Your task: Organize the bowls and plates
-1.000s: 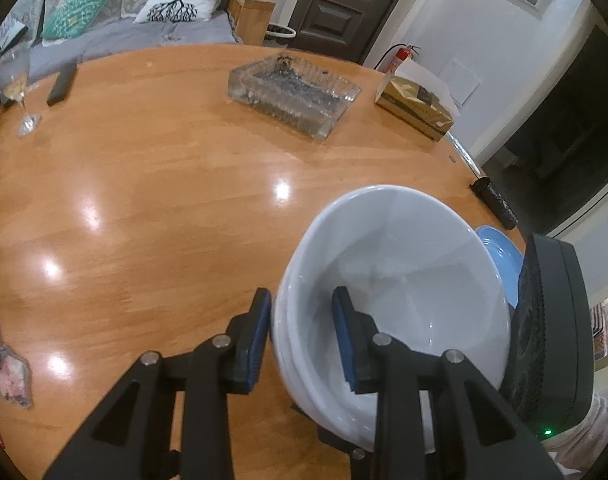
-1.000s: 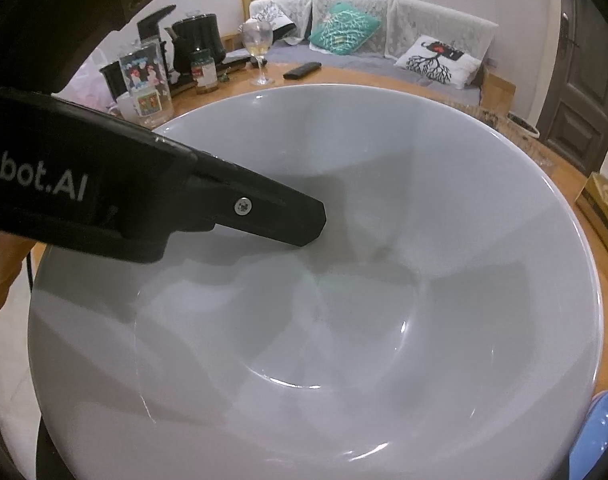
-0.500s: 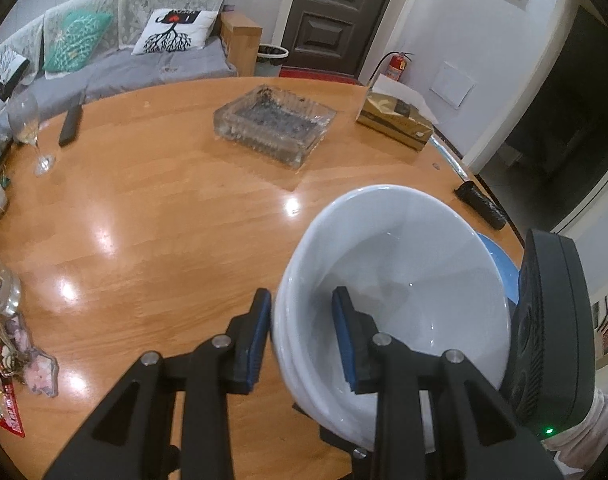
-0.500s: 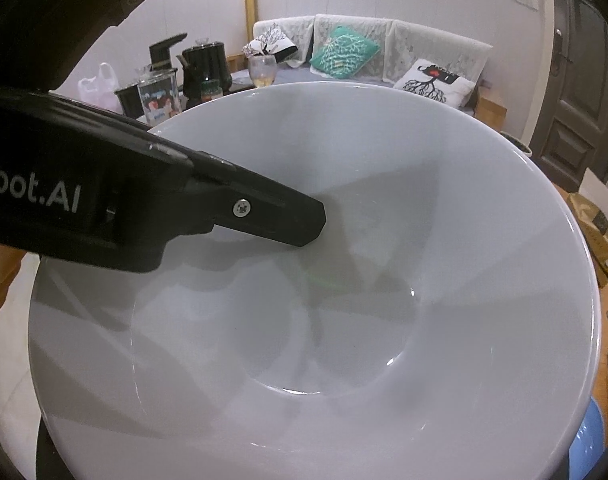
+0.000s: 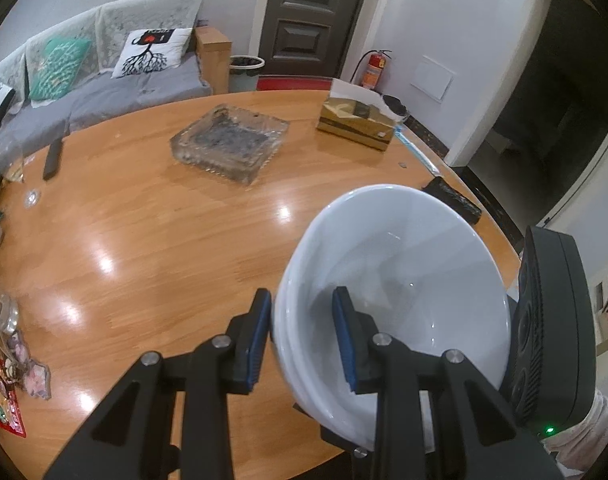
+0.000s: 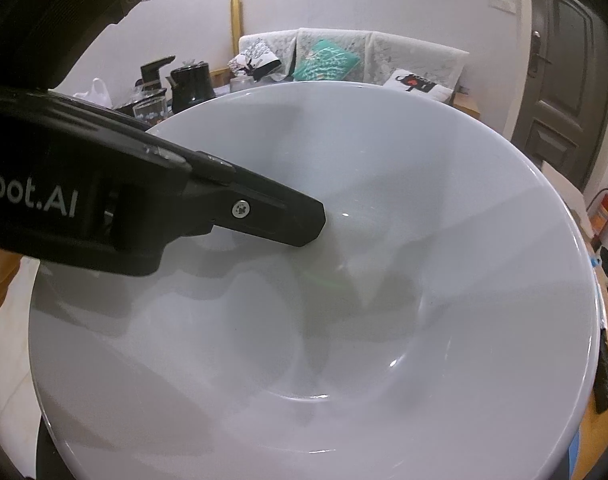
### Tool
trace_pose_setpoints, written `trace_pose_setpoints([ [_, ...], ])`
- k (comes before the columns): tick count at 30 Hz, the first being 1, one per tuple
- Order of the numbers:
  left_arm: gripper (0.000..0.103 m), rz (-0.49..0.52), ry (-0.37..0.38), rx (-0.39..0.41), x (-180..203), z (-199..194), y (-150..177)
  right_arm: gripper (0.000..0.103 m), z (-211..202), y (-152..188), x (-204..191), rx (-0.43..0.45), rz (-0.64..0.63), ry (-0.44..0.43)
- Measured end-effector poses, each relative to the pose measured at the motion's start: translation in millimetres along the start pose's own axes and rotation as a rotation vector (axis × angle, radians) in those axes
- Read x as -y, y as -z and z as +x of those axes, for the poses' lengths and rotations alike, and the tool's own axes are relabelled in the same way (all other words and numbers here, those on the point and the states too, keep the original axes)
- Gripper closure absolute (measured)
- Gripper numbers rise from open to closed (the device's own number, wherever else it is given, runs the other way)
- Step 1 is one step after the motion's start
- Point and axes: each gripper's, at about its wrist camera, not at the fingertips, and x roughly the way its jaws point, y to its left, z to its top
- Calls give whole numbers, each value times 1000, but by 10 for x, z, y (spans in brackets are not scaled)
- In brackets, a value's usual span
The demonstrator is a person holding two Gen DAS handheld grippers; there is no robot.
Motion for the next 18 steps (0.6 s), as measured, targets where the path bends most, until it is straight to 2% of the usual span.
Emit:
trace_pose_setpoints([
  [18, 76, 83, 38, -28, 793, 265, -156, 1, -449, 381, 506, 5, 76, 58],
])
